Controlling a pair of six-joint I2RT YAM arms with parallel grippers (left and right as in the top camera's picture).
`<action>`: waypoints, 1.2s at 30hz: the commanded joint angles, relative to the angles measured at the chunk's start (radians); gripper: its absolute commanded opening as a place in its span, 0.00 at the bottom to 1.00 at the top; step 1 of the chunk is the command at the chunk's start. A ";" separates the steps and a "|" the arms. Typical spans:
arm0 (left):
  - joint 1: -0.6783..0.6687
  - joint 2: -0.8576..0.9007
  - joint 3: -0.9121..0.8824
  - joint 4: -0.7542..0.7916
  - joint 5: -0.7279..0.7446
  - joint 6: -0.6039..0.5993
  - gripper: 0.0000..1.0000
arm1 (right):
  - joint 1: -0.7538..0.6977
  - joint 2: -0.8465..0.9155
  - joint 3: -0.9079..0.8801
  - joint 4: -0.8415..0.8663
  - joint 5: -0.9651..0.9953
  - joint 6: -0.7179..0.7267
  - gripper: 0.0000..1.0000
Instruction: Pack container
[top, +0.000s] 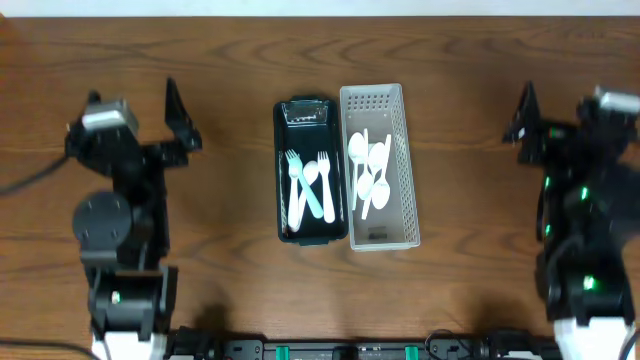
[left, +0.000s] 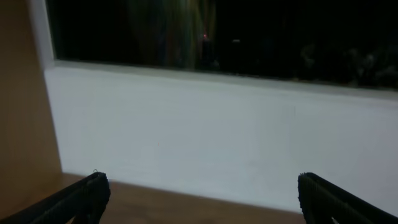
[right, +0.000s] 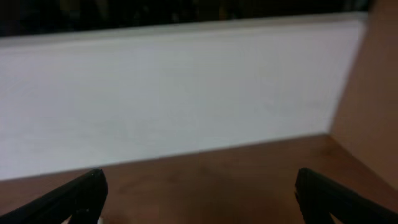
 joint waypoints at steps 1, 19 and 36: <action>-0.008 -0.133 -0.069 -0.087 0.005 -0.002 0.98 | 0.005 -0.144 -0.114 0.000 0.106 -0.013 0.99; -0.032 -0.718 -0.331 -0.335 -0.039 0.037 0.98 | 0.005 -0.494 -0.366 -0.174 0.105 -0.013 0.99; -0.032 -0.702 -0.331 -0.685 -0.039 0.037 0.98 | 0.005 -0.494 -0.366 -0.778 0.105 -0.013 0.99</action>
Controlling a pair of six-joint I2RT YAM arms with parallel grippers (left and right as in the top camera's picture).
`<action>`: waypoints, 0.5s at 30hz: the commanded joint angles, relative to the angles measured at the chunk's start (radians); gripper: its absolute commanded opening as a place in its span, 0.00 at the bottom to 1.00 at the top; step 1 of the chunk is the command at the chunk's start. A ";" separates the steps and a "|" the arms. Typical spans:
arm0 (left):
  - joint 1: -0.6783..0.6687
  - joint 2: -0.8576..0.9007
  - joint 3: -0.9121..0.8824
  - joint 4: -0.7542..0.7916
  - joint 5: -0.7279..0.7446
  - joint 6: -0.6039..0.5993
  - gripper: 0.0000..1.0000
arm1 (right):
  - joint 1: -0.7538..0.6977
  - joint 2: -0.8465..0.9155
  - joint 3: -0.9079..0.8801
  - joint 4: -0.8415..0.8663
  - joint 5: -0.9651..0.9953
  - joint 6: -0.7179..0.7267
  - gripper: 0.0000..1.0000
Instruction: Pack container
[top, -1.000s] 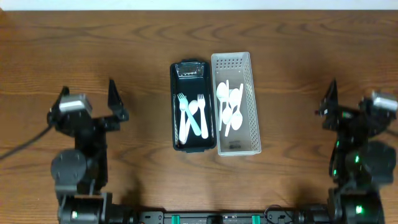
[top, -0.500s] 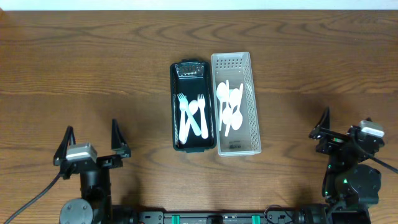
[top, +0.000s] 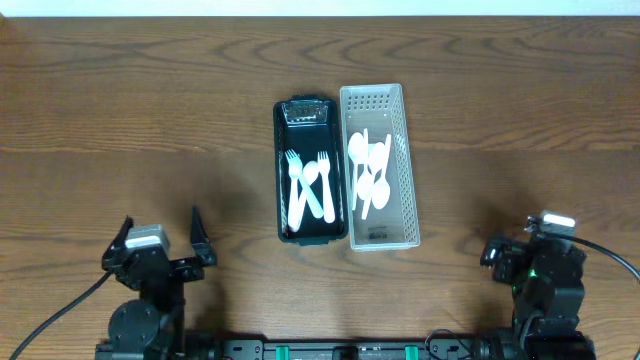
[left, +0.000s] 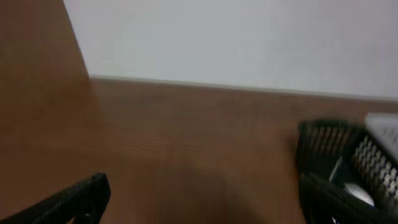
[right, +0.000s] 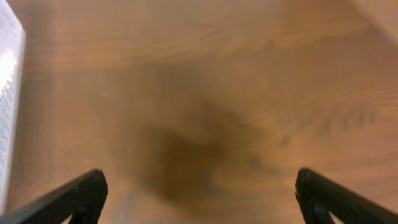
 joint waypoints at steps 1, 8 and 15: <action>-0.005 0.002 0.004 -0.084 -0.011 0.005 0.98 | 0.005 -0.004 0.000 -0.080 0.011 -0.012 0.99; -0.005 0.002 0.004 -0.372 -0.011 0.005 0.98 | 0.009 -0.048 -0.002 -0.220 0.010 -0.012 0.99; -0.005 0.003 0.003 -0.538 -0.011 0.005 0.98 | 0.050 -0.221 -0.002 -0.220 0.010 -0.012 0.99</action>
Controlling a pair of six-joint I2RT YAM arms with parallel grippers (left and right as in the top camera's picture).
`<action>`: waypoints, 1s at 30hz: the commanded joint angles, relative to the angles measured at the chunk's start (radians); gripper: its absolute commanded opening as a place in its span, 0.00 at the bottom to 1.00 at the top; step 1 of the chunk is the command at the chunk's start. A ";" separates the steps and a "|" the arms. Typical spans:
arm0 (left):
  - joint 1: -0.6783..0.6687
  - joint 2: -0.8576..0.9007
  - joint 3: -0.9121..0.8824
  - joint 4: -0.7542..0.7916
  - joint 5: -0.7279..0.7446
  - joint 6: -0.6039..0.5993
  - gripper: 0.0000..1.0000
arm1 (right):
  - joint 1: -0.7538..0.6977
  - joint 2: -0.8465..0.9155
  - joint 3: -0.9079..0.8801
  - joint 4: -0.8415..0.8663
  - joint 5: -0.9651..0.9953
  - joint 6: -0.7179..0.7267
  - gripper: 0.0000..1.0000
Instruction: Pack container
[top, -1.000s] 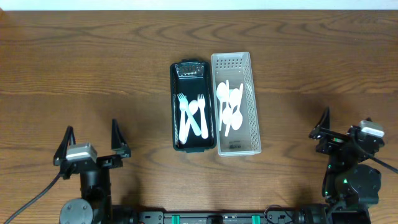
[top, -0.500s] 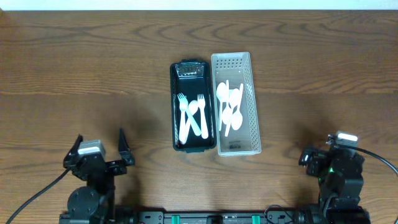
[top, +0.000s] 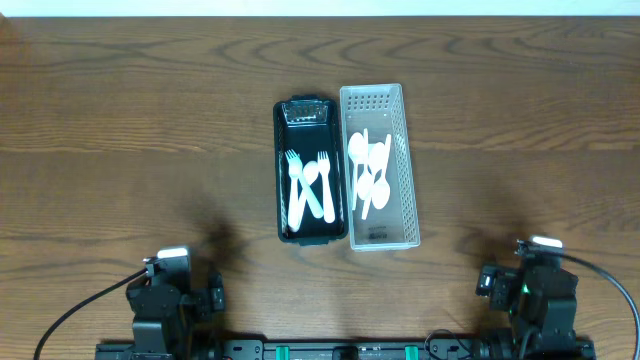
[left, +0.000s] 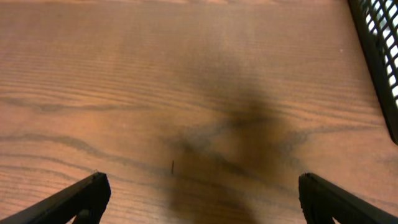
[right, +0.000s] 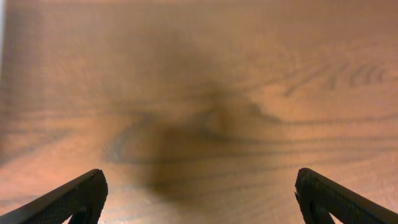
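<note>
A black tray (top: 283, 170) in the middle of the table holds white forks (top: 310, 185). Right beside it a white perforated bin (top: 403, 180) holds white spoons (top: 370, 172). My left gripper (left: 198, 199) is open over bare wood at the front left, far from both containers; the black tray's edge (left: 378, 56) shows at the right of its view. My right gripper (right: 198, 196) is open over bare wood at the front right. Both arms sit folded at the table's front edge, the left arm (top: 168, 300) and the right arm (top: 535, 290).
The wooden table (top: 130, 120) stretches wide to either side of the two containers. A white wall strip runs along the far edge. Cables trail from both arm bases at the front.
Both arms have drawn further back toward the front edge. The wrist cameras now look straight down at the wood. Both grippers stay open; the containers have not moved.
Both arms first stood raised at mid-table height on either side, grippers open and cameras facing the far wall. Then they were low near the front edge. Now they are folded at the front. The cutlery and containers lie unchanged.
</note>
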 joint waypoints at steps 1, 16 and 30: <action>-0.005 0.002 0.003 -0.006 -0.011 0.005 0.98 | 0.016 -0.103 0.002 0.001 0.011 -0.012 0.99; -0.005 0.002 0.003 -0.007 -0.011 0.005 0.98 | 0.019 -0.127 -0.261 0.906 -0.082 -0.214 0.99; -0.005 0.002 0.003 -0.007 -0.011 0.005 0.98 | 0.012 -0.127 -0.411 0.951 -0.150 -0.168 0.99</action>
